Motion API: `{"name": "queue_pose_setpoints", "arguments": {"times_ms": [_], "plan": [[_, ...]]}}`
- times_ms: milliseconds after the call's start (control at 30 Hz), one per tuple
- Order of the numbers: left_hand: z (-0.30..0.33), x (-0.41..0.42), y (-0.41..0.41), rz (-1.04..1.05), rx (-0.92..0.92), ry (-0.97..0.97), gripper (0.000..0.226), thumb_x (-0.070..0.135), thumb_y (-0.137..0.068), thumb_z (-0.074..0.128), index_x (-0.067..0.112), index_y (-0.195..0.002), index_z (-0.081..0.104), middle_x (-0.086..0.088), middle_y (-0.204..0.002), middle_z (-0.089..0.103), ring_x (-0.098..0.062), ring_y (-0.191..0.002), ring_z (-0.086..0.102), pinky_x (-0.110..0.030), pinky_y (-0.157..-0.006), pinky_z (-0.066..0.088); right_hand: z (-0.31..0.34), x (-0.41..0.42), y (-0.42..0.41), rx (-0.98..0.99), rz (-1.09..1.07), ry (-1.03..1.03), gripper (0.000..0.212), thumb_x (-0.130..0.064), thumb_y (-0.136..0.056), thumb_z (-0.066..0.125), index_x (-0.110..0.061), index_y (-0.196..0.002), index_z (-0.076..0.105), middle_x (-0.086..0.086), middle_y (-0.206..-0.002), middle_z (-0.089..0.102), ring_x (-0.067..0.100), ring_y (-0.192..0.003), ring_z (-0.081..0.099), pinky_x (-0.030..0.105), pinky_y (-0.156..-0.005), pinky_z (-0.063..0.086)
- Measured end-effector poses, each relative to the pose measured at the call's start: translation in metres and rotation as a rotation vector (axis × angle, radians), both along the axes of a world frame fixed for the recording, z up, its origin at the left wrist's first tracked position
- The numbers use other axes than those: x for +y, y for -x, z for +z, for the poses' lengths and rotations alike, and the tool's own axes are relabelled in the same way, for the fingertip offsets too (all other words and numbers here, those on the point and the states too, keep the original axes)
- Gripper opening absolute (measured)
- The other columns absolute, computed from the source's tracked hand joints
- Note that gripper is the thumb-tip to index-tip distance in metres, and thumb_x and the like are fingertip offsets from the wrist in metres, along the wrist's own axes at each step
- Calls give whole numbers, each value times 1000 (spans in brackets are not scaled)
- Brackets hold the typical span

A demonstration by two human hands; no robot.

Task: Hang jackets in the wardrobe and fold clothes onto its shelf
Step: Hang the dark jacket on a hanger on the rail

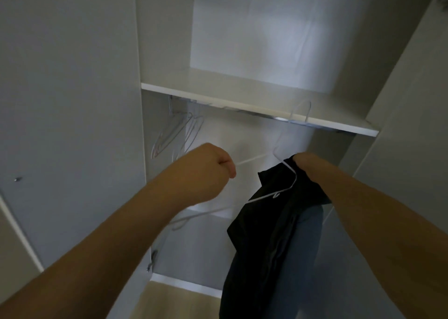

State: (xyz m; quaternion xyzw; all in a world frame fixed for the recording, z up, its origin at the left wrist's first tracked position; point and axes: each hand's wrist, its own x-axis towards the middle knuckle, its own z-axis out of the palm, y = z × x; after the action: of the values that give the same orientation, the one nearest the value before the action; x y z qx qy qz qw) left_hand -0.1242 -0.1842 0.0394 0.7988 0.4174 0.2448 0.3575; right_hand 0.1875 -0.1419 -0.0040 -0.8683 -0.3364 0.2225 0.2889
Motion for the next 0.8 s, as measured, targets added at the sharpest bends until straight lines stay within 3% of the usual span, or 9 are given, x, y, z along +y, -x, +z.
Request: {"name": "queue_pose_setpoints", "arguments": {"times_ms": [133, 233, 400, 500, 567, 633, 667, 733, 800], "plan": [[-28, 5, -29, -44, -62, 19, 26, 8, -98, 47, 10, -95, 73, 13, -43, 48, 7, -32, 43, -6, -36, 28, 13, -12, 17, 268, 22, -155, 21, -10, -98, 44, 1, -91, 61, 22, -104, 60, 32, -75, 55, 38, -67, 48], [-49, 11, -29, -106, -104, 20, 28, 10, -99, 47, 9, -92, 74, 11, -45, 48, 1, -35, 41, -8, -41, 28, 32, -30, 34, 392, 78, -264, 23, -14, -96, 48, -6, -83, 65, 16, -86, 63, 31, -75, 59, 39, -75, 52], [-48, 29, -6, -157, -199, -102, 29, 15, -99, 50, 23, -83, 73, 12, -44, 41, -3, -43, 34, -14, -46, 29, 58, -65, 45, -202, 446, -389, 23, -1, -95, 45, 1, -92, 68, 15, -96, 65, 29, -93, 59, 34, -91, 45], [-32, 35, -9, -172, -220, -187, 26, 18, -99, 52, 20, -84, 74, 14, -43, 41, -2, -40, 36, -10, -44, 30, 55, -76, 49, -212, 483, -437, 28, -5, -99, 38, -3, -107, 64, 7, -108, 61, 17, -102, 53, 17, -88, 35], [-29, 34, -18, -129, -213, -196, 25, 21, -99, 52, 21, -87, 73, 14, -47, 45, -1, -43, 39, -14, -49, 35, 52, -74, 50, -245, 446, -494, 29, -10, -99, 36, -5, -104, 64, 8, -109, 62, 20, -102, 54, 24, -93, 37], [-37, 32, -29, -25, -138, -272, 21, 28, -100, 51, 25, -108, 69, 10, -72, 61, -6, -66, 56, -27, -70, 46, 51, -70, 50, -314, 354, -534, 27, -18, -98, 36, -10, -98, 62, 8, -103, 61, 24, -98, 54, 34, -91, 41], [-45, 30, -35, 105, -40, -411, 28, 32, -99, 51, 26, -125, 60, 3, -96, 66, -13, -89, 60, -36, -87, 45, 52, -69, 51, -373, 297, -542, 25, -22, -98, 35, -13, -92, 58, 6, -96, 59, 26, -93, 53, 36, -83, 41], [-66, 19, -42, 395, 50, -730, 59, 30, -91, 61, 20, -144, 39, -11, -132, 51, -30, -122, 47, -49, -106, 32, 56, -67, 49, -451, 189, -566, 22, -26, -97, 34, -18, -80, 47, 2, -77, 51, 26, -79, 49, 35, -68, 35], [-90, 2, -49, 440, -101, -927, 69, 27, -82, 68, 13, -141, 36, -18, -137, 41, -36, -131, 37, -57, -112, 25, 65, -68, 45, -451, 121, -598, 22, -30, -96, 34, -19, -78, 41, -1, -72, 47, 22, -69, 46, 34, -59, 31]]}}
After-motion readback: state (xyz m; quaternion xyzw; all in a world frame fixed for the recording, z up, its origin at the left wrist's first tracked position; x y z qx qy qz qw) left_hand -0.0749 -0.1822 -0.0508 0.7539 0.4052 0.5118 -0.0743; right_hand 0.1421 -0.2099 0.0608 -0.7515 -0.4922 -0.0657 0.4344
